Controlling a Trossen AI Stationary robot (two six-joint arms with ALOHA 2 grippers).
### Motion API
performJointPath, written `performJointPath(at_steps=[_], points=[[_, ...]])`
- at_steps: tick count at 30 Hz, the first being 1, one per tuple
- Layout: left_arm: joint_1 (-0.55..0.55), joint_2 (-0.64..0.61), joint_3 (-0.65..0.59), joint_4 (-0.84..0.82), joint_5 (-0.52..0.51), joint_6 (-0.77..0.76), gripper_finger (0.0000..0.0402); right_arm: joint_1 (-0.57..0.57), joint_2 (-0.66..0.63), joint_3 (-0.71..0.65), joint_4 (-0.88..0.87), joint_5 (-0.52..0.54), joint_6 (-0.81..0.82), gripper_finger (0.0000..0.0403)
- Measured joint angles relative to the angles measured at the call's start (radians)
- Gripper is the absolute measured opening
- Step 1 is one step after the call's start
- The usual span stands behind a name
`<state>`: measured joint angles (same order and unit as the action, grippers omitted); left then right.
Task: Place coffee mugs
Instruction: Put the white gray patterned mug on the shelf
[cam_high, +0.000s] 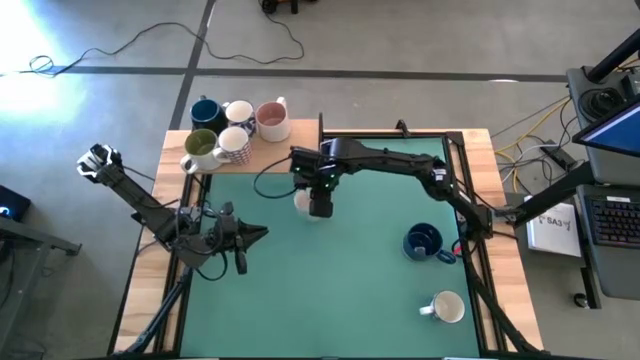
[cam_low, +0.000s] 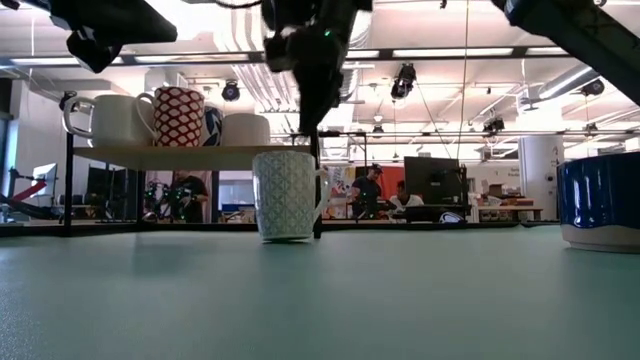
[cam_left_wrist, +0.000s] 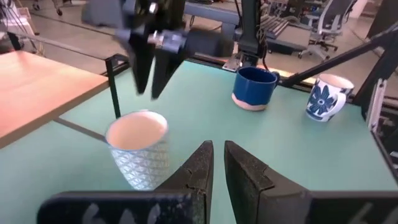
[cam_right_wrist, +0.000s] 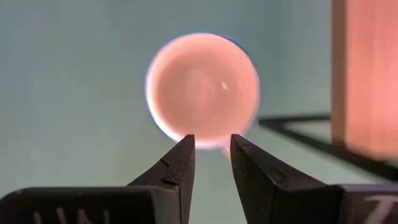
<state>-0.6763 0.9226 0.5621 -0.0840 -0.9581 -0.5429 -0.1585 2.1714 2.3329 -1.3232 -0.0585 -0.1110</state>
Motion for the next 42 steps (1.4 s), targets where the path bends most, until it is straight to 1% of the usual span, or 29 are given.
performJointPath(at_steps=[4, 7, 9, 11, 13, 15, 17, 22, 24, 26, 28, 31, 33, 37, 42], points=[[0.008, 0.021, 0.000, 0.000, 0.000, 0.019, 0.0022, 0.001, -0.061, 0.000, -0.065, 0.006, 0.026, 0.0087], [0.028, 0.039, 0.000, 0.001, 0.009, 0.019, 0.0022, 0.009, -0.109, -0.002, -0.078, 0.009, 0.054, 0.0085], [0.051, 0.049, 0.000, 0.002, 0.044, 0.026, 0.0022, 0.021, -0.144, -0.016, -0.079, 0.013, 0.067, 0.0084], [0.082, 0.063, 0.006, -0.003, 0.093, 0.043, 0.0022, 0.036, -0.187, -0.047, -0.077, 0.043, 0.082, 0.0084], [0.118, 0.083, 0.028, -0.003, 0.142, 0.093, 0.0022, 0.055, -0.237, -0.102, -0.076, 0.086, 0.100, 0.0085], [0.156, 0.105, 0.061, -0.010, 0.187, 0.170, 0.0022, 0.074, -0.295, -0.173, -0.071, 0.128, 0.127, 0.0087], [0.200, 0.130, 0.104, -0.073, 0.233, 0.225, 0.0022, 0.094, -0.361, -0.263, -0.045, 0.164, 0.163, 0.0086], [0.311, 0.206, 0.208, -0.269, 0.321, 0.293, 0.0022, 0.126, -0.541, -0.533, 0.102, 0.175, 0.254, 0.0085], [0.352, 0.239, 0.242, -0.309, 0.411, 0.344, 0.0022, 0.131, -0.614, -0.645, 0.165, 0.175, 0.287, 0.0087], [0.385, 0.281, 0.278, -0.318, 0.526, 0.400, 0.0022, 0.131, -0.681, -0.751, 0.228, 0.175, 0.329, 0.0091], [0.408, 0.326, 0.315, -0.321, 0.586, 0.467, 0.0022, 0.130, -0.744, -0.854, 0.284, 0.175, 0.361, 0.0096], [0.431, 0.399, 0.381, -0.346, 0.611, 0.589, 0.0022, 0.130, -0.829, -0.986, 0.358, 0.174, 0.407, 0.0105], [0.446, 0.451, 0.430, -0.368, 0.634, 0.642, 0.0022, 0.130, -0.881, -1.060, 0.390, 0.172, 0.434, 0.0113], [0.470, 0.549, 0.499, -0.407, 0.640, 0.665, 0.0022, 0.130, -0.970, -1.171, 0.423, 0.172, 0.489, 0.0129], [0.475, 0.621, 0.524, -0.412, 0.678, 0.677, 0.0022, 0.130, -1.062, -1.261, 0.424, 0.172, 0.542, 0.0147]])
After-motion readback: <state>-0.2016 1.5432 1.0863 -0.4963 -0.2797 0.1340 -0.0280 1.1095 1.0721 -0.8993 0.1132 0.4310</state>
